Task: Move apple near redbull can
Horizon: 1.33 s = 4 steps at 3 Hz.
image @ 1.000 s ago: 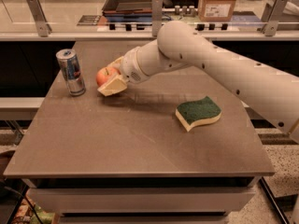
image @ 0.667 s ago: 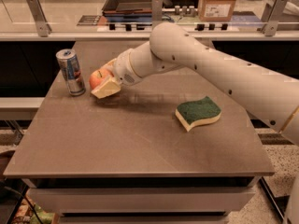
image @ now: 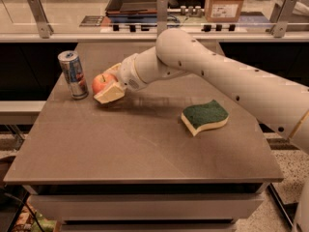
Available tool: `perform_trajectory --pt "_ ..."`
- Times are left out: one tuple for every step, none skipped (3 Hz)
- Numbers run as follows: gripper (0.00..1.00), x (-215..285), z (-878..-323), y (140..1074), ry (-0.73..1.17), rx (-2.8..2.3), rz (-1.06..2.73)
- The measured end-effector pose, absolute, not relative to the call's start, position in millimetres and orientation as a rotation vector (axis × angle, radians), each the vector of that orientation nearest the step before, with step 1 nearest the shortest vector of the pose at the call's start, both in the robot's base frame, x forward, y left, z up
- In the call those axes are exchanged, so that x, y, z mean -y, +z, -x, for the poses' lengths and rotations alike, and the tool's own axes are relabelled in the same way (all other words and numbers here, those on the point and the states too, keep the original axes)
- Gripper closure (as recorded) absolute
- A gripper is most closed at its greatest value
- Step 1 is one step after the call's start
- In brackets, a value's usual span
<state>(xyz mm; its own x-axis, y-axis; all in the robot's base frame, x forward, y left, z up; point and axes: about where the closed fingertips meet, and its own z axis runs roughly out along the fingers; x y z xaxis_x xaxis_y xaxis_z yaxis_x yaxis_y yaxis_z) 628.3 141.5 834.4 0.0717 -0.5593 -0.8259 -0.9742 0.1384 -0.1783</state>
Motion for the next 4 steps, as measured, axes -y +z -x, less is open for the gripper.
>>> perform_trajectory --pt "0.83 -142.6 -627.9 834.3 0.637 -1.592 1.527" --pt "0.59 -142.6 -627.9 835.4 0.637 -1.592 1.527" --pt "0.36 -142.7 -627.8 835.6 0.637 -1.592 1.527" --pt "0.12 -142.9 -627.8 835.5 0.638 -1.592 1.527"
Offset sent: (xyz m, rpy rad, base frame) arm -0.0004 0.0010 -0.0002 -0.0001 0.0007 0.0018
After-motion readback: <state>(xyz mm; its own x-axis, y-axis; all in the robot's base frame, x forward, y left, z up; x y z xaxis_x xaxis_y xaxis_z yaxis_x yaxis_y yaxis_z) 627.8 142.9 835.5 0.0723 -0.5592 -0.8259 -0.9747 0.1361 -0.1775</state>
